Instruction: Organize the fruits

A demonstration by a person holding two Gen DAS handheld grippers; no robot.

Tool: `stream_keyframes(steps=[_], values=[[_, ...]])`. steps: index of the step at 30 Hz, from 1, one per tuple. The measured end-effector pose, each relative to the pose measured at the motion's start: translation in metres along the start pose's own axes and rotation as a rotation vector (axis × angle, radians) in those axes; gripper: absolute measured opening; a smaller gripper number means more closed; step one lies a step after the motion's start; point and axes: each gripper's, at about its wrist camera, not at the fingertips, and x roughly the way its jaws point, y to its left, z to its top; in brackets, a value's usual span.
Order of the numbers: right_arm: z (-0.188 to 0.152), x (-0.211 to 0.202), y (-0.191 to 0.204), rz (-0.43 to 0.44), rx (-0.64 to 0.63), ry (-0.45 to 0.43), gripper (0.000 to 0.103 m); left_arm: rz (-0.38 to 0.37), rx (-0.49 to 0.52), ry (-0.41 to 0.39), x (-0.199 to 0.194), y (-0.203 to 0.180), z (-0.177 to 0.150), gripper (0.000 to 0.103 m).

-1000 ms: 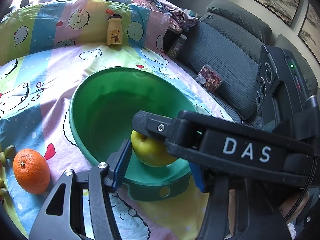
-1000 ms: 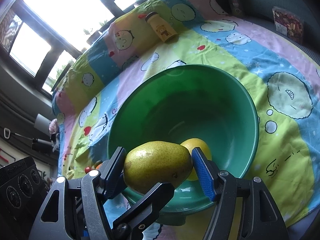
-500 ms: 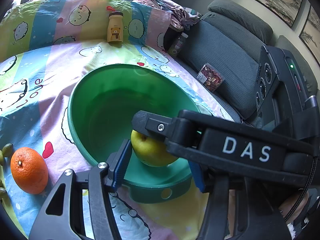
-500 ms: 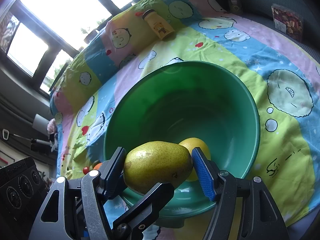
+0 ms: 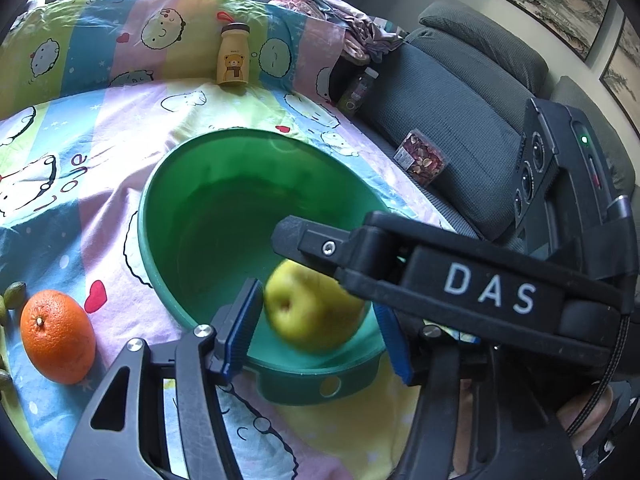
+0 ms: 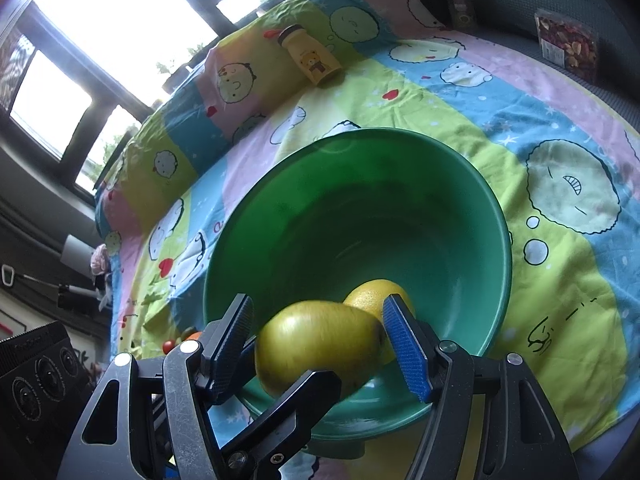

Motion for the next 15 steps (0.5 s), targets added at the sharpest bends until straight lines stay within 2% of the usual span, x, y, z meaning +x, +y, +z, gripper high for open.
stream_keyframes(steps=[3, 7, 15], values=[[0.0, -0.006, 0.001, 0.018, -0.005, -0.026, 0.069, 0.005, 0.001, -0.026, -0.008, -0.001, 0.0, 0.066], [-0.001, -0.013, 0.005, -0.014, -0.017, -0.059, 0.069, 0.012, -0.001, -0.055, -0.026, -0.001, 0.0, 0.073], [-0.008, -0.027, 0.025, -0.02, -0.072, -0.1, 0.071, 0.121, -0.022, -0.126, -0.084, 0.007, -0.015, 0.08]])
